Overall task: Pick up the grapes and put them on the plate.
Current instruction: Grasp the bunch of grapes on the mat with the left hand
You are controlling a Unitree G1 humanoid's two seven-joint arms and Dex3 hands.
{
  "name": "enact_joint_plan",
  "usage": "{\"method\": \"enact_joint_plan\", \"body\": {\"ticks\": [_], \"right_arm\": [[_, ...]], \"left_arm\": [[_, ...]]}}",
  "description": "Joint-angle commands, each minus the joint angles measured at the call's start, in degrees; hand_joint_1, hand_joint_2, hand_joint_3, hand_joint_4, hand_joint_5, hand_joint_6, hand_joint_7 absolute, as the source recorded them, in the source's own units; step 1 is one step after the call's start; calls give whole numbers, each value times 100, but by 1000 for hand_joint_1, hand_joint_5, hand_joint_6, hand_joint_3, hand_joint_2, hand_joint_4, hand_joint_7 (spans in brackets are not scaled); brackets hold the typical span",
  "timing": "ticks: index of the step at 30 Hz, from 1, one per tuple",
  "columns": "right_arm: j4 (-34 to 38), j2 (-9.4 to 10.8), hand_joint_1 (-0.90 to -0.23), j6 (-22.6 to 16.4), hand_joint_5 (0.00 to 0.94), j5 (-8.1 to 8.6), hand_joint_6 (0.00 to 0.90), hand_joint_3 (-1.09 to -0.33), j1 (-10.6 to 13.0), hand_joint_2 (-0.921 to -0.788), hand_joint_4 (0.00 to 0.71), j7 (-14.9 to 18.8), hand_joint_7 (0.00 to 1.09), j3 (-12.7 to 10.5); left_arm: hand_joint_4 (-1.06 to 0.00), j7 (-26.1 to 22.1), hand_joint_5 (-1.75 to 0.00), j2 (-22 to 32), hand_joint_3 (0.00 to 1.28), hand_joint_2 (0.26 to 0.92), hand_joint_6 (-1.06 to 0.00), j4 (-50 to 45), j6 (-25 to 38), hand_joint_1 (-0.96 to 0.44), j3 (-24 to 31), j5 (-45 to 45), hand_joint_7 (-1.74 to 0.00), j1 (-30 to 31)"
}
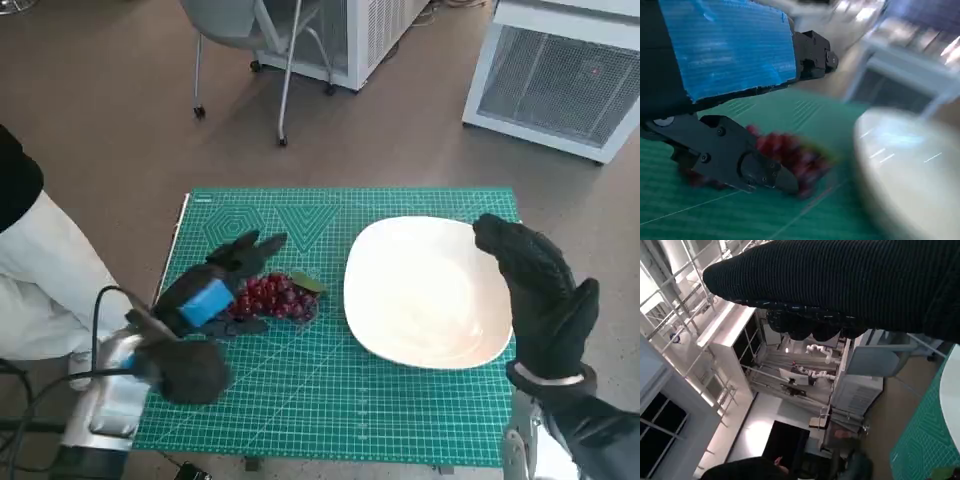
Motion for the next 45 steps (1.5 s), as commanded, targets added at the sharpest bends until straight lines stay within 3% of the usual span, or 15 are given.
{"method": "enact_joint_plan", "body": {"ticks": [1, 21, 40, 45], "right_arm": [[-5, 5, -536, 87, 2, -45, 49, -540, 121, -921, 440, -61, 604, -19], [1, -12, -536, 76, 2, -64, 51, -540, 109, -921, 440, -99, 601, -37], [83, -54, -535, 17, 1, -72, 53, -540, 86, -921, 439, -69, 597, -55], [70, -88, -535, 0, 1, -101, 52, -541, 99, -921, 439, -80, 597, -63]], "left_arm": [[-55, 104, -2, 8, 6, 738, -223, 54, 398, -268, -302, 316, -18, -211], [-83, 153, -4, -174, 2, 746, -240, 721, 1102, -282, -996, 446, -5, -727], [-81, 600, 0, -574, 2, 754, -239, 1971, 1476, -327, -1562, 711, 0, -1502], [-75, 661, 0, -887, 1, 755, -236, 2818, 1553, -302, -1709, 699, 0, -1924]]}}
